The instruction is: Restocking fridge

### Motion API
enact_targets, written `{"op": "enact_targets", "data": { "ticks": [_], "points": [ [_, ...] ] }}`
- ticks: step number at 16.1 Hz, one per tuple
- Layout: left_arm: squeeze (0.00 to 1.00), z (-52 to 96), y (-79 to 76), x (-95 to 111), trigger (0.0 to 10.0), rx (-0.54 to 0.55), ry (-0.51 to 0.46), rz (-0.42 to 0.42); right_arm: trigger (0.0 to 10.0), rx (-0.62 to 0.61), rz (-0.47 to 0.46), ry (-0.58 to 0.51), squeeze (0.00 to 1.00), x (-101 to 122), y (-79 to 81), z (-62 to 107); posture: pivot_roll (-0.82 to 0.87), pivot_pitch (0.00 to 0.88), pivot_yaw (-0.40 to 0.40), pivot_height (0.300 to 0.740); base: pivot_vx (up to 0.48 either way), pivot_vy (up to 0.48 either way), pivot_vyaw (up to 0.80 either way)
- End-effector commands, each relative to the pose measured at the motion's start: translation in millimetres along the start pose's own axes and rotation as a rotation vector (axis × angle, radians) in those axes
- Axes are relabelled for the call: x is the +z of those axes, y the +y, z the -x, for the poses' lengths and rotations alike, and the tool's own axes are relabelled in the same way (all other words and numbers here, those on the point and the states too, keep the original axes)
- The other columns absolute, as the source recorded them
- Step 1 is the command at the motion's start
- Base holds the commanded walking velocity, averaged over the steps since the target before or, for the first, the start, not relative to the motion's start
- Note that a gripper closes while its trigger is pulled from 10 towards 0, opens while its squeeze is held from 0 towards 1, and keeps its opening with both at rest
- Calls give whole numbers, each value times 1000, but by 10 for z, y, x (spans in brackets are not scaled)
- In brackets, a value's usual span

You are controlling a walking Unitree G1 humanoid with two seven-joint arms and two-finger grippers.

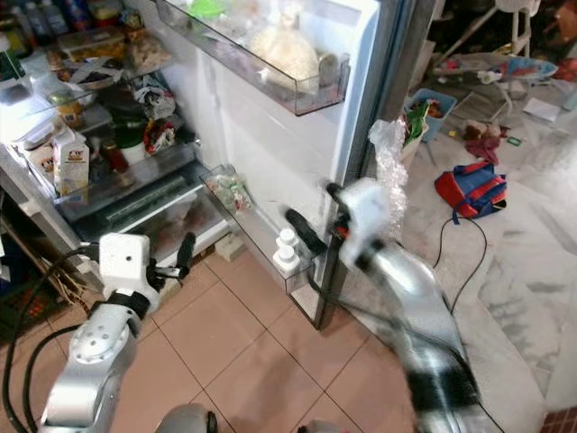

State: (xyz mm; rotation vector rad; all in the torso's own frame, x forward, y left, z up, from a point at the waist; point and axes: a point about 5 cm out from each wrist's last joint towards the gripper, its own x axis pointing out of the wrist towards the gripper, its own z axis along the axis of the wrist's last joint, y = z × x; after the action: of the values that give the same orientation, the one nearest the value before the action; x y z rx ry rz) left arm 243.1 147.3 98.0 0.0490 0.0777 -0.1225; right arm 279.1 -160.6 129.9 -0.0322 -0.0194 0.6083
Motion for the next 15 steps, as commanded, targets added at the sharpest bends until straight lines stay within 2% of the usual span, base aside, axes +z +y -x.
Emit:
{"op": "enact_targets", "data": {
  "ticks": [1,3,4,5,6,7,8,9,10,11,13,15],
  "points": [
    [0,-22,-7,4,10000,-9,-2,-6,10000,-95,66,-27,0,47,-47,173,62,0,7,740,0,0,0],
    [0,-44,-17,-1,10000,-24,1,-10,10000,-163,25,-19,0,-23,38,421,40,0,22,740,0,0,0],
    [0,-55,-30,2,10000,-34,0,-11,10000,-213,31,-9,0,-36,11,474,34,0,29,740,0,0,0],
    [0,-62,-39,3,10000,-41,1,-11,10000,-273,35,-7,0,-34,-56,487,32,0,32,740,0,0,0],
    [0,-76,-51,10,10000,-47,-1,-12,10000,-386,69,-16,0,21,-248,447,32,0,36,740,0,0,0],
    [0,-82,-57,15,10000,-48,-2,-13,10000,-478,145,-24,0,112,-437,382,37,0,36,740,0,0,0],
    [0,-83,-61,20,10000,-47,-4,-13,10000,-548,138,-58,0,224,-610,309,43,0,33,740,0,0,0],
    [0,-76,-62,19,10000,-43,-5,-12,10000,-604,151,-47,0,285,-754,241,56,0,27,740,0,0,0],
    [0,-66,-67,23,10000,-39,-7,-11,10000,-622,123,-54,0,335,-855,173,69,0,21,740,0,0,0],
    [0,-34,-49,26,10000,-21,-6,-7,10000,-623,153,-48,0,417,-959,59,91,0,12,740,0,0,0],
    [0,40,-14,8,10000,-3,6,-9,10000,-624,200,-17,0,492,-1039,-196,119,0,5,740,0,0,0],
    [0,87,-5,-2,10000,4,12,-13,10000,-625,187,-8,0,512,-1036,-403,147,0,-4,740,0,0,0]
  ]
}}
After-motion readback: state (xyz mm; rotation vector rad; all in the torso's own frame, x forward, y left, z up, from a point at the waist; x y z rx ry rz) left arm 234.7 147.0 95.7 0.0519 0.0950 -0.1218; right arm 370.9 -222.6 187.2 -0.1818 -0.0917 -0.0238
